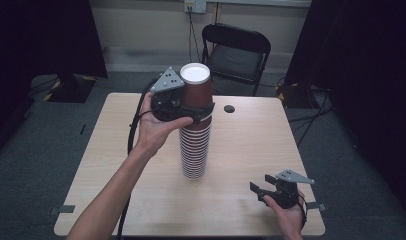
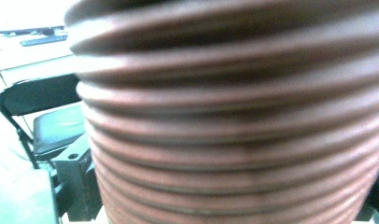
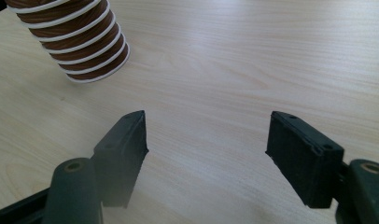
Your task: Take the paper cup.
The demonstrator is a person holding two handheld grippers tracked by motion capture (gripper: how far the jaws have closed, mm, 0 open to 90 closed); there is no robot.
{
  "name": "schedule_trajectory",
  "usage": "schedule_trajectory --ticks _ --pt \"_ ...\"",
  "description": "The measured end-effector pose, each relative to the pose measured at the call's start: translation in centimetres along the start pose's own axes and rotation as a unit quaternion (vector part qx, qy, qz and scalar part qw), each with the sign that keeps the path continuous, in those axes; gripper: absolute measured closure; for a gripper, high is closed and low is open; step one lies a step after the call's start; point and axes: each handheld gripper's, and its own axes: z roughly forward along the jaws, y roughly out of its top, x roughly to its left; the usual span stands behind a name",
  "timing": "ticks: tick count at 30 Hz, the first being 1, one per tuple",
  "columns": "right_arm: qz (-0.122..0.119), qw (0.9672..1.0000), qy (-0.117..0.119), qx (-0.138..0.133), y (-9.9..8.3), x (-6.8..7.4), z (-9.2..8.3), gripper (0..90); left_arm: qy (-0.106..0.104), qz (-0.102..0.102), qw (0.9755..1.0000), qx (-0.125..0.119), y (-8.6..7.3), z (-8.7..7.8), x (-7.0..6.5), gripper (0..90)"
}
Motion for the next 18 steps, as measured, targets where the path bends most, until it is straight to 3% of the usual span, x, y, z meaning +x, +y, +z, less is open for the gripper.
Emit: schedule_trajectory --ticks 7,11,18 --pt "0.001 1.0000 -0.002 -0.003 0.0 -0.1 -0.2 28.4 0.005 0.011 0.9999 -0.004 0.5 0.1 -0.2 11.7" --pt "0.002 1.0000 -0.002 -0.002 0.0 -0.1 -0.2 28.4 0.015 0.007 0.9996 -0.023 0.8 -0.2 -0.2 11.9" --pt "0.001 1.0000 -0.009 0.001 0.0 -0.1 -0.2 29.0 0.016 0.007 0.9986 -0.050 2.0 -0.8 0.0 11.9"
